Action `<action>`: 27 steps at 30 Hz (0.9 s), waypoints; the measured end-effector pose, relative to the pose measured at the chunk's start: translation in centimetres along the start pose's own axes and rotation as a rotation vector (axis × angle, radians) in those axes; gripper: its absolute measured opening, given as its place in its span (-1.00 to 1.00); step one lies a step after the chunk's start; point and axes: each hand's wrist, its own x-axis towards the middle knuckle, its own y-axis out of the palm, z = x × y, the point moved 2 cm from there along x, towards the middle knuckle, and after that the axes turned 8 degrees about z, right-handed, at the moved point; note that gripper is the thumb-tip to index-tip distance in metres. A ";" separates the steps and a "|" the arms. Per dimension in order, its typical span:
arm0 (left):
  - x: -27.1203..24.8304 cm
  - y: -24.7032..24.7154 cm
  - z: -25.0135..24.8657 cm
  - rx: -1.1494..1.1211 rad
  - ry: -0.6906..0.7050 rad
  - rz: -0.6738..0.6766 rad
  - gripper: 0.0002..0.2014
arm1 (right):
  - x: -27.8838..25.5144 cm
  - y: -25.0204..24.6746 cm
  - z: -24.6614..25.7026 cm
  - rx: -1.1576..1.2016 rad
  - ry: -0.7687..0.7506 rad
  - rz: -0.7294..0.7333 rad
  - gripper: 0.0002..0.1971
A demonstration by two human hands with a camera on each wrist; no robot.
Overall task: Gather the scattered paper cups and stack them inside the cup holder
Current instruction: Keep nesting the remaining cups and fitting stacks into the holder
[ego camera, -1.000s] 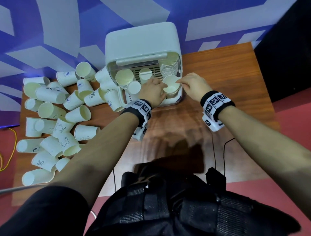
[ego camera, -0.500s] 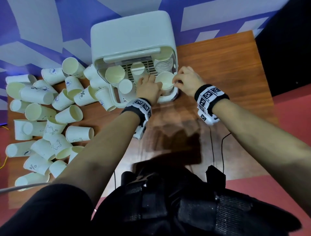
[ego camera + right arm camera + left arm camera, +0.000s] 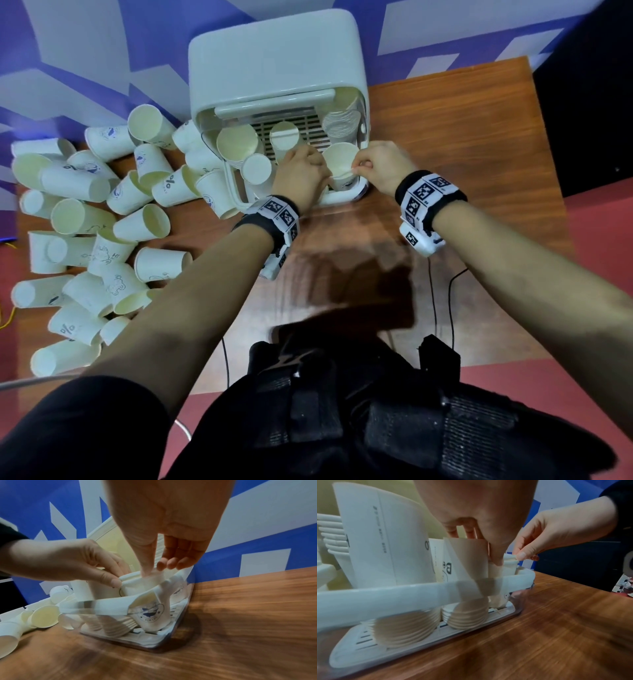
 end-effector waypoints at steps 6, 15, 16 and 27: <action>-0.3 0.5 -0.3 0.111 0.002 0.045 -0.82 | -0.6 0.2 0.5 -0.104 0.026 0.051 -0.78; -3.8 -1.6 -0.5 -0.108 0.025 -0.197 -0.63 | -3.2 -0.3 4.1 -0.049 0.022 -0.012 -0.68; -4.5 -1.9 -0.3 -0.127 0.024 -0.223 -0.62 | -3.4 -0.3 4.8 -0.043 0.013 -0.019 -0.69; -15.8 -0.7 6.1 -0.278 -0.181 -0.299 -0.66 | -4.1 4.2 16.9 0.088 -0.154 0.025 -0.66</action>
